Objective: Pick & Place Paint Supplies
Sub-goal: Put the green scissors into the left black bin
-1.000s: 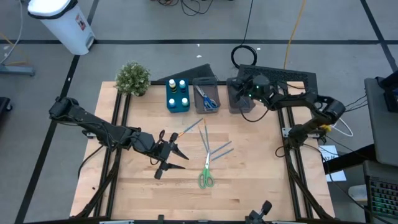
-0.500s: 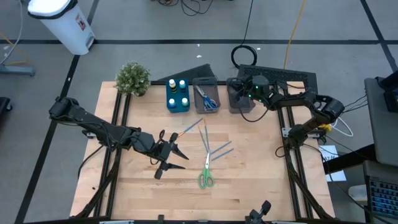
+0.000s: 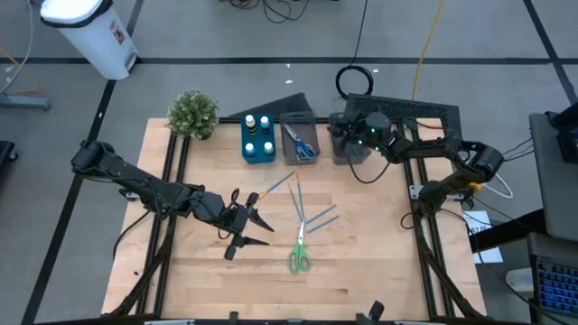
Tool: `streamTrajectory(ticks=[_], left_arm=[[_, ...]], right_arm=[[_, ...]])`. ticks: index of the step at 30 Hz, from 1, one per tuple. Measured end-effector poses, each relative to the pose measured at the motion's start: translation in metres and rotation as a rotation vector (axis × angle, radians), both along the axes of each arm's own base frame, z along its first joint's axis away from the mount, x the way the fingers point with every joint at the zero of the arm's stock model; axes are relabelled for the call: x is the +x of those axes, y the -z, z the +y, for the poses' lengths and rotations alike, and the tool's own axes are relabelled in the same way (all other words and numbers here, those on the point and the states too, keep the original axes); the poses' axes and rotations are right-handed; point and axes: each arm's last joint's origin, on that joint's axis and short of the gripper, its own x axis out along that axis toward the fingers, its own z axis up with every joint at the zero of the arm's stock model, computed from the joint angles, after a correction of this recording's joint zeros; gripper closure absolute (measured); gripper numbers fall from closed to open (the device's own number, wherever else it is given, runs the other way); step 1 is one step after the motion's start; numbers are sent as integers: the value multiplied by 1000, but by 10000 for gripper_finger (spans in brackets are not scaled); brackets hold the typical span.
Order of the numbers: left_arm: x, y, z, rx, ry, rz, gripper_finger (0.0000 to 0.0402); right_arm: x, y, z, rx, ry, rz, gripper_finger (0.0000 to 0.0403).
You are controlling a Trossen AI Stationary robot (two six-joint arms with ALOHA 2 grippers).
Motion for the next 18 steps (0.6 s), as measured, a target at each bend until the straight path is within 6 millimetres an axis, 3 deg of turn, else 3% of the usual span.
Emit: streamTrajectory(ticks=[6,18], left_arm=[[0,0,0,2,-2,-1,220],[0,0,-1,0,-3,-1,220]], right_arm=[[21,-19,37,-91,-156,-60,262],[57,-19,136,-75,-552,-78,261]])
